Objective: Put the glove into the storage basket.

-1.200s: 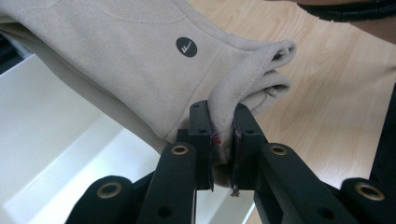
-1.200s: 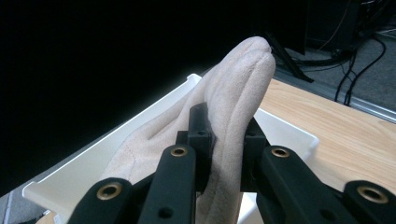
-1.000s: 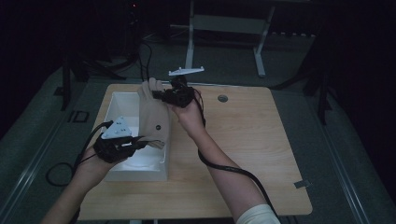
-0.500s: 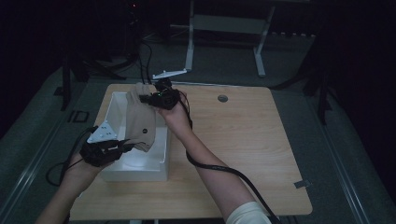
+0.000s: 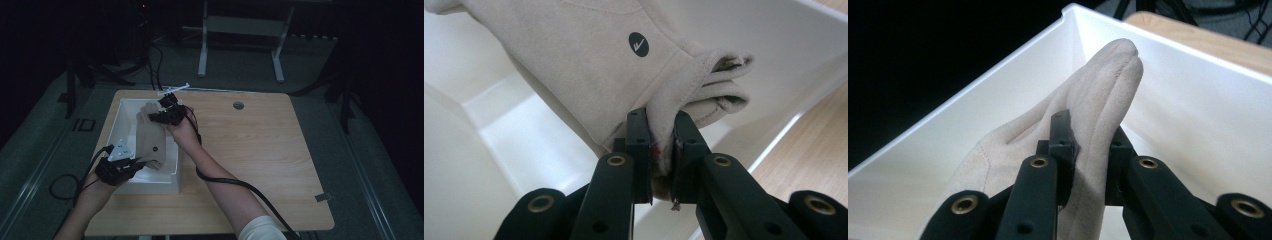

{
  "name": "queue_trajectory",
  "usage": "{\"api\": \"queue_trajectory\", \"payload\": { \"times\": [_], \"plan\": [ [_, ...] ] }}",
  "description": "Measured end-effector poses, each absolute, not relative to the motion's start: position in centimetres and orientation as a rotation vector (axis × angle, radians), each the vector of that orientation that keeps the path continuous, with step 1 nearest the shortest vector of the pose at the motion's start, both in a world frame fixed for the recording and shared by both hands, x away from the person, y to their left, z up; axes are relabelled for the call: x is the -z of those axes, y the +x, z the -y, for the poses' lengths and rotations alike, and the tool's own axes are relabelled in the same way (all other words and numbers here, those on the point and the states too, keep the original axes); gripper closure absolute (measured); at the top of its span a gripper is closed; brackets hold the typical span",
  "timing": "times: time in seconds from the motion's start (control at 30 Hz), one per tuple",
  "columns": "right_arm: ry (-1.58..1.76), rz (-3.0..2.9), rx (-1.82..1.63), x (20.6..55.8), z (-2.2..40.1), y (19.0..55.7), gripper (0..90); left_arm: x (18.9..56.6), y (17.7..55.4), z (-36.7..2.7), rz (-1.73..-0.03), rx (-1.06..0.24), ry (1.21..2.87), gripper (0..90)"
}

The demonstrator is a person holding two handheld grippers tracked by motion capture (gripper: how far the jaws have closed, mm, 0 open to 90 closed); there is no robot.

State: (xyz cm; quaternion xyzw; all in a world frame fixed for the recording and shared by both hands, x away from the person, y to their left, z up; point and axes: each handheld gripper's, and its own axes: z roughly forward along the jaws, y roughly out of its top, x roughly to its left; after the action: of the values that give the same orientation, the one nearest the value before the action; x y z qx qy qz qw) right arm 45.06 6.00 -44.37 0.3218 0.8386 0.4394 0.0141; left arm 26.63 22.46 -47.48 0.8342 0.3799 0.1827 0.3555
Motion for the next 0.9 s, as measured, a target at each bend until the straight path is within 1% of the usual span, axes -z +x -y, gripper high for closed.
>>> {"api": "queue_trajectory", "payload": {
  "times": [0.1, 0.3, 0.7, 0.77, 0.8, 0.83, 0.87, 0.9],
  "plan": [
    [1.022, -2.629, -1.324, 45.1, -6.0, 45.2, 80.3, 48.2, 26.7, -22.6, -0.994, -0.446, 2.142, 81.9],
    [0.991, -2.667, -1.230, 45.3, -6.2, 45.0, 79.9, 49.3, 26.6, -22.8, -1.011, -0.416, 2.123, 81.9],
    [0.961, -2.688, -1.075, 45.4, -7.3, 44.9, 79.2, 49.9, 26.9, -22.3, -1.009, -0.441, 2.140, 81.6],
    [0.957, -2.696, -1.061, 45.4, -7.3, 45.0, 75.8, 49.9, 27.0, -22.3, -1.012, -0.436, 2.154, 81.0],
    [0.965, -2.708, -1.052, 45.4, -7.4, 45.1, 71.3, 49.9, 27.1, -22.2, -1.023, -0.429, 2.168, 79.5],
    [0.971, -2.707, -1.058, 45.4, -7.4, 45.1, 64.6, 50.0, 27.1, -22.1, -1.033, -0.443, 2.179, 75.6],
    [0.973, -2.695, -1.061, 45.3, -7.4, 45.1, 59.6, 50.0, 27.1, -22.0, -1.040, -0.455, 2.180, 69.8],
    [0.972, -2.686, -1.056, 45.3, -7.4, 45.1, 57.9, 50.0, 27.1, -21.9, -1.046, -0.453, 2.178, 66.4]
  ]
}}
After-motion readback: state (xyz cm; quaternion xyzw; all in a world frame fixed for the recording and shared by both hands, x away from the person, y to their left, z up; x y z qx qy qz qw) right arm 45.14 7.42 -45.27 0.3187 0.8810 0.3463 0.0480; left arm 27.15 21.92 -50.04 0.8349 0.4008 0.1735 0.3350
